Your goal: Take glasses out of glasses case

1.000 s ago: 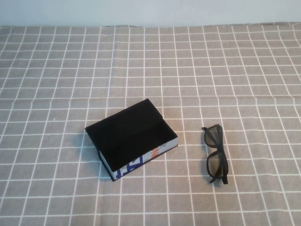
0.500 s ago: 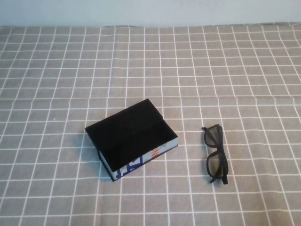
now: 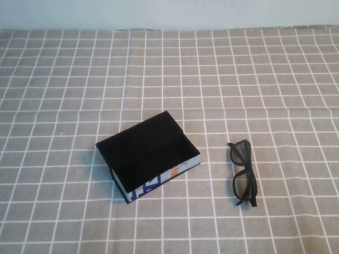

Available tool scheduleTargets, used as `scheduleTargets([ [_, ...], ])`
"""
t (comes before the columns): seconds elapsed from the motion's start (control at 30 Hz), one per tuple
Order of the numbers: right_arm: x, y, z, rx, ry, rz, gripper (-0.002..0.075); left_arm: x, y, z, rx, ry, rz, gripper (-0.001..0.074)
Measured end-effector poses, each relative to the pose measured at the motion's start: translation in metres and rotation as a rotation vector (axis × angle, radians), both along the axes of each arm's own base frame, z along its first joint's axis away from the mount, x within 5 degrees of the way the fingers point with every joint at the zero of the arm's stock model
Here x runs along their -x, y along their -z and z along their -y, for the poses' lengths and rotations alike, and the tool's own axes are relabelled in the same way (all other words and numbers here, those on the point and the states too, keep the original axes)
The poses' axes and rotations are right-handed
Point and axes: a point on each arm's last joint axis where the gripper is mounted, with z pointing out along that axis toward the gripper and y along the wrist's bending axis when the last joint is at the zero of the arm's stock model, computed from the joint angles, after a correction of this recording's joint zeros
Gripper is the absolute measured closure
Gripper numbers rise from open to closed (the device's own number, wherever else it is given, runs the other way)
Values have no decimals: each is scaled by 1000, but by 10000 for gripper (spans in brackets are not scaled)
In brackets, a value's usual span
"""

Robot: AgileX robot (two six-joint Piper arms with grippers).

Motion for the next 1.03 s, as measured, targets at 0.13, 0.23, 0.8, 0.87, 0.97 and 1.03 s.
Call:
scheduleTargets([
  [0.13,0,2,0,-4,-3,-20,743,0,0,0,0,0,0,739],
  [0.23,1,2,-1,-23,-5,-22,743,0,0,0,0,0,0,739],
  [0.8,1,2,-1,-32,-6,-23,743,0,0,0,0,0,0,739],
  [0.87,1,2,-1,-32,-6,-23,743,0,0,0,0,0,0,739],
  [0.97,1,2,-1,-32,-6,-23,743,0,0,0,0,0,0,739],
  [1.03,1,2,-1,-32,-6,-23,743,0,0,0,0,0,0,740],
])
